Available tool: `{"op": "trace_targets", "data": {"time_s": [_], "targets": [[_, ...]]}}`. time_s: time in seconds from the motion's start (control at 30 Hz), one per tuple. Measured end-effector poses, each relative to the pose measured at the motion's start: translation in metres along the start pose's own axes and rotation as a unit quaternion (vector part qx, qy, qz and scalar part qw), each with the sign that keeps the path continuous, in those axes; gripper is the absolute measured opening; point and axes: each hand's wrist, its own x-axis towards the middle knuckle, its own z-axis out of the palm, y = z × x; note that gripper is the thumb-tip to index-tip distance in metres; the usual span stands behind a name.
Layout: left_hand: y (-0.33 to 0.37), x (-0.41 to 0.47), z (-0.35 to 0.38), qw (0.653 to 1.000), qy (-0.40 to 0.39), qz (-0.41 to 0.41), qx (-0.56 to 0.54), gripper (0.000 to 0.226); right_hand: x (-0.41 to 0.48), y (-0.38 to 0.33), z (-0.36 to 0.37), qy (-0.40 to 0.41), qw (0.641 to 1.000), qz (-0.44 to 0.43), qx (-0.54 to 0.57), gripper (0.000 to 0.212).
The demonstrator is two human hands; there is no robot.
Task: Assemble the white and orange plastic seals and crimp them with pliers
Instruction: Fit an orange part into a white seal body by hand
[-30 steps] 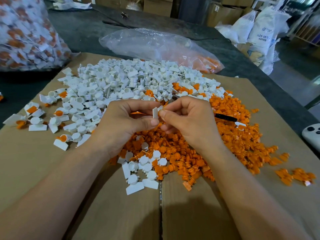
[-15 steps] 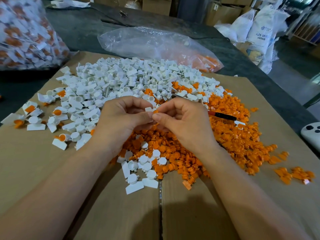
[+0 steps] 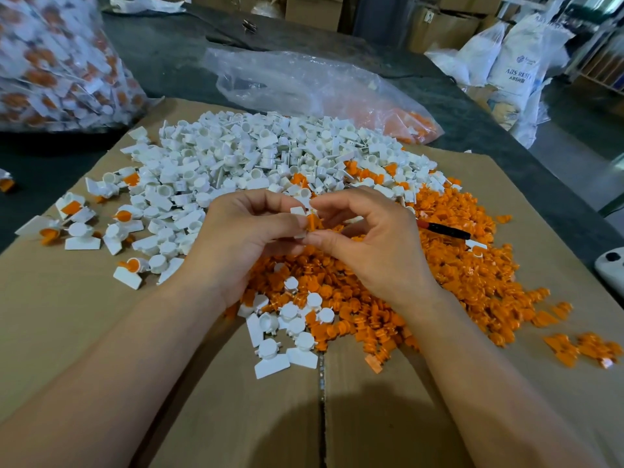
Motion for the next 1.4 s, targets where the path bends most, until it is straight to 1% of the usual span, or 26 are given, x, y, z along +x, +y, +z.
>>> {"op": "trace_targets", "data": {"time_s": [0.1,0.2,0.3,0.5,0.57,0.63,0.7,0.8,1.0,1.07,1.17,1.27,1.4], "targets": [[0.0004,-0.0002,-0.0001,1.0,-0.011,-0.009,-0.009,0.012,-0.0003,-0.0003,-0.0003,-0.003,1.0,-0.016,0.0,0.029],[0.001,-0.0003,0.0004,0.999,-0.018,-0.018,-0.024,0.019,0.0002,-0.0001,-0.0006,-0.001,1.0,-0.015,-0.001,0.028],[0.001,-0.001,0.0007,0.999,-0.021,-0.025,-0.029,0.02,0.0001,0.0006,-0.0005,0.003,1.0,-0.016,-0.002,0.028],[0.0006,-0.0009,-0.0007,0.999,-0.017,-0.035,-0.002,0.01,-0.0005,0.0014,0.0006,-0.003,1.0,-0.009,0.002,0.024],[0.0011,-0.0014,-0.0001,0.999,-0.015,-0.03,-0.002,0.012,-0.0007,0.0022,0.0008,-0.001,1.0,-0.001,0.01,0.027],[0.0018,-0.0016,0.0003,1.0,-0.008,-0.027,-0.007,0.014,-0.0005,0.0028,0.001,-0.001,1.0,0.011,0.029,0.035],[0.0022,-0.0012,0.0002,1.0,-0.003,-0.027,-0.007,0.009,0.0004,0.0036,-0.0002,0.001,0.999,0.025,0.042,0.043],[0.0027,-0.0014,0.0001,1.0,0.002,-0.026,0.001,0.009,0.0014,0.0045,-0.0022,0.001,0.999,0.028,0.034,0.044],[0.0038,-0.0022,0.0001,1.0,0.001,-0.015,0.026,0.022,0.0011,0.004,-0.0003,-0.004,1.0,0.004,0.021,0.038],[0.0046,-0.0022,-0.0003,0.999,-0.003,-0.018,0.029,0.02,0.0016,0.0046,-0.0007,-0.004,1.0,0.003,0.021,0.032],[0.0061,-0.0028,0.0,0.999,-0.007,-0.034,0.022,0.009,0.0018,0.0046,-0.0008,-0.003,1.0,-0.008,0.025,0.03],[0.0065,-0.0024,0.0,0.999,0.001,-0.042,0.021,0.013,0.0011,0.0038,0.0011,0.004,0.999,-0.017,0.032,0.035],[0.0072,-0.0022,0.0007,0.999,0.004,-0.043,0.028,0.012,0.0009,0.0049,0.0018,0.014,0.998,-0.042,0.035,0.032]]}}
